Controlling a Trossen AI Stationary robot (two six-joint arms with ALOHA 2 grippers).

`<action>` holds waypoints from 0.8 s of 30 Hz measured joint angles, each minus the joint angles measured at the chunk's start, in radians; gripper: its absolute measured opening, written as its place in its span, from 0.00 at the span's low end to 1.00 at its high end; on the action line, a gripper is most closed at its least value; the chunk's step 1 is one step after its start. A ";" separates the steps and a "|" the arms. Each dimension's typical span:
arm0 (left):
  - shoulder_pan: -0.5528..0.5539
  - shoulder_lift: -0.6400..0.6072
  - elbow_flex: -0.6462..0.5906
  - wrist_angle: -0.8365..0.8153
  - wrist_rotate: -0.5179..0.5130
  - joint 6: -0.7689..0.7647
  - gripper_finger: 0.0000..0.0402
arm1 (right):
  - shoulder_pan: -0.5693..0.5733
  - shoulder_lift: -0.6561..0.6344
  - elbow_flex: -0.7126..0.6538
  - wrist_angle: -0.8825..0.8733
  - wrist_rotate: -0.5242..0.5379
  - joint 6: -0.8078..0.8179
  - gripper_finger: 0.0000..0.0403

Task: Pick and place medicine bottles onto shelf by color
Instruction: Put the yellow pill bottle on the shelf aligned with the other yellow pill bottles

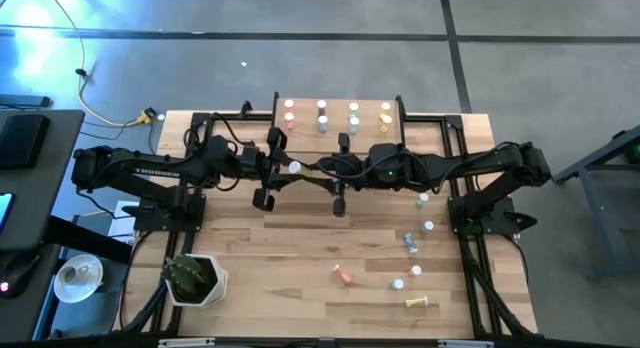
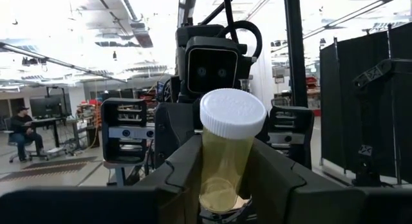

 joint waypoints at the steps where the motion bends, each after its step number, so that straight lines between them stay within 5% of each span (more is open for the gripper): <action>1: 0.000 0.000 0.000 0.000 0.000 0.000 0.24 | 0.000 0.000 0.000 0.000 0.001 0.000 0.22; 6: 0.000 0.000 0.000 -0.010 -0.002 0.000 0.25 | 0.001 0.000 0.000 -0.019 0.029 0.002 0.25; 15: 0.002 0.000 0.000 -0.109 -0.033 0.031 0.25 | 0.000 -0.007 0.000 -0.165 0.037 0.092 0.47; 24: 0.002 0.000 0.000 -0.266 -0.069 0.045 0.25 | -0.010 -0.015 0.100 -0.489 0.080 0.165 0.50</action>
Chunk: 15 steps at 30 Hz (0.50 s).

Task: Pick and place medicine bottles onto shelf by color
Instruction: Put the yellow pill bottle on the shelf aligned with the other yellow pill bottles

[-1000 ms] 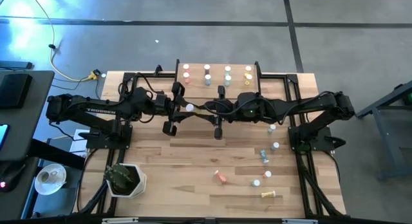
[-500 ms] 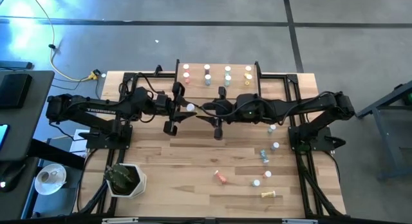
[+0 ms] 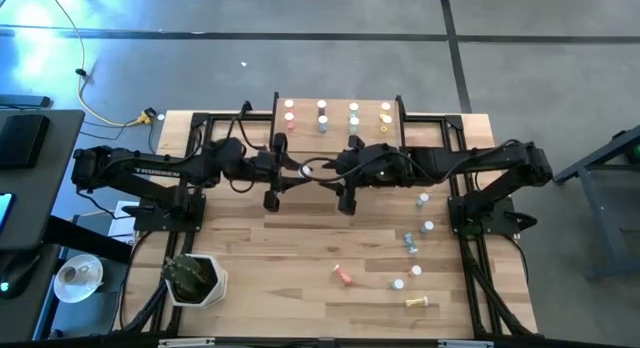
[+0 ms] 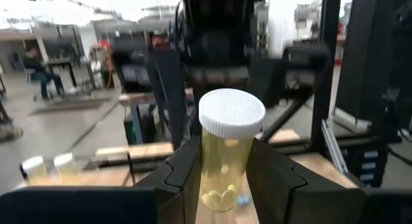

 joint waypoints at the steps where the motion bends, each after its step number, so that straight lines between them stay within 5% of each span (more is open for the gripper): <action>1: 0.000 0.000 0.000 -0.024 0.000 0.000 0.25 | 0.000 0.000 0.011 -0.019 0.006 -0.004 0.50; 15: 0.000 0.039 0.000 -0.233 -0.053 -0.025 0.25 | -0.024 0.022 0.075 -0.065 -0.066 -0.072 0.50</action>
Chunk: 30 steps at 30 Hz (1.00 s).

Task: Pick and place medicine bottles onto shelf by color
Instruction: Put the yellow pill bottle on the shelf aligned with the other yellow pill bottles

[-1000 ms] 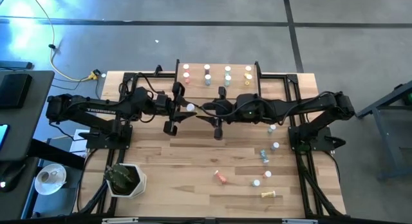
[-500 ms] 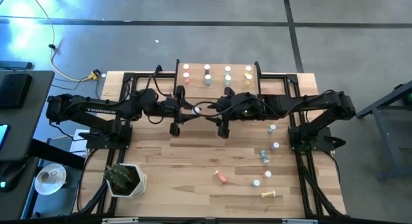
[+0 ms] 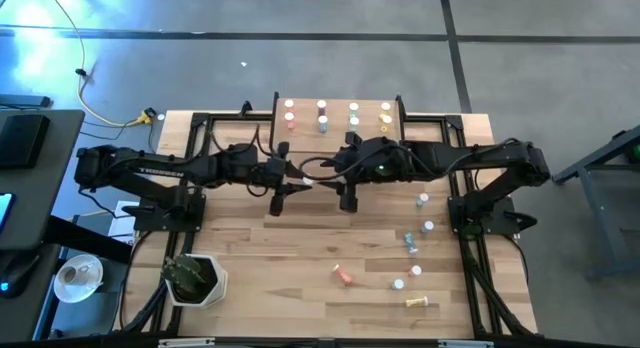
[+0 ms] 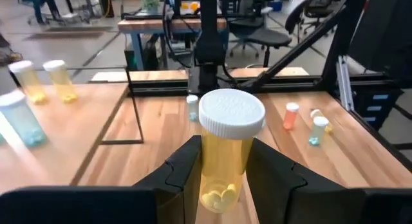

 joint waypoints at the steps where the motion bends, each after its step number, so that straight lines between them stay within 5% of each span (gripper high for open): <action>1: -0.001 0.015 0.000 0.012 0.000 -0.001 0.25 | -0.004 0.009 0.000 0.001 -0.012 0.004 0.50; 12: -0.001 0.153 0.000 0.158 0.000 0.014 0.25 | -0.018 0.069 0.000 -0.052 -0.021 0.030 0.50; 30: -0.006 0.163 0.038 0.228 0.003 0.023 0.25 | -0.033 0.077 -0.001 -0.067 -0.045 0.072 0.50</action>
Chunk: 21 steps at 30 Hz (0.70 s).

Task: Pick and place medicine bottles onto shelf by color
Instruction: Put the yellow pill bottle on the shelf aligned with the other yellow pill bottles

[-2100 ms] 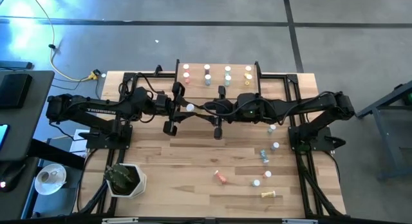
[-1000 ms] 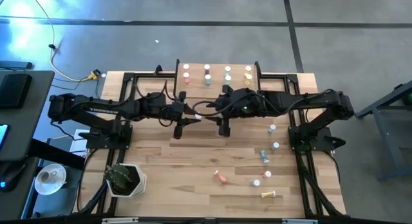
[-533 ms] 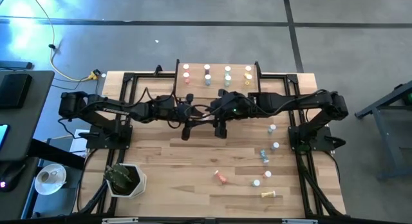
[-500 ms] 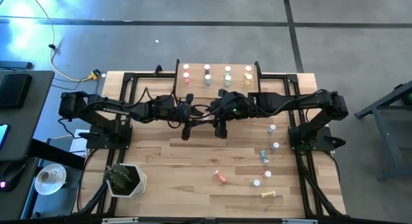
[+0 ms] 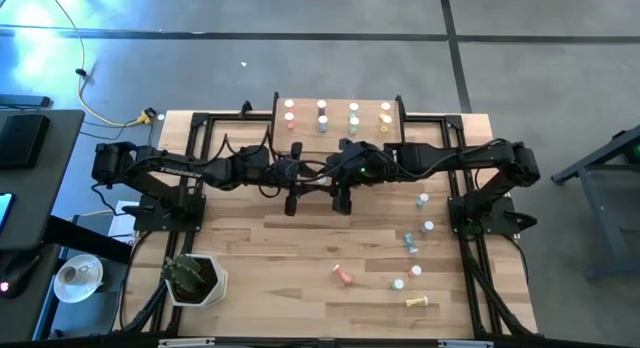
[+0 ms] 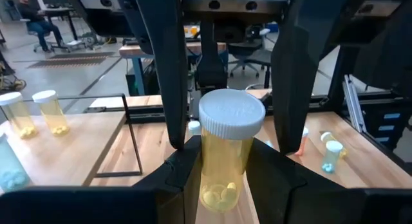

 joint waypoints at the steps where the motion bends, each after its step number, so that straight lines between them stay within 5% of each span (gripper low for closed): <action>1: 0.000 0.000 0.001 -0.001 0.000 0.002 0.25 | 0.000 0.000 0.000 0.001 0.000 0.000 0.50; 21: 0.000 0.000 0.003 -0.016 -0.007 0.002 0.25 | -0.008 0.000 -0.001 0.005 -0.002 0.003 0.34</action>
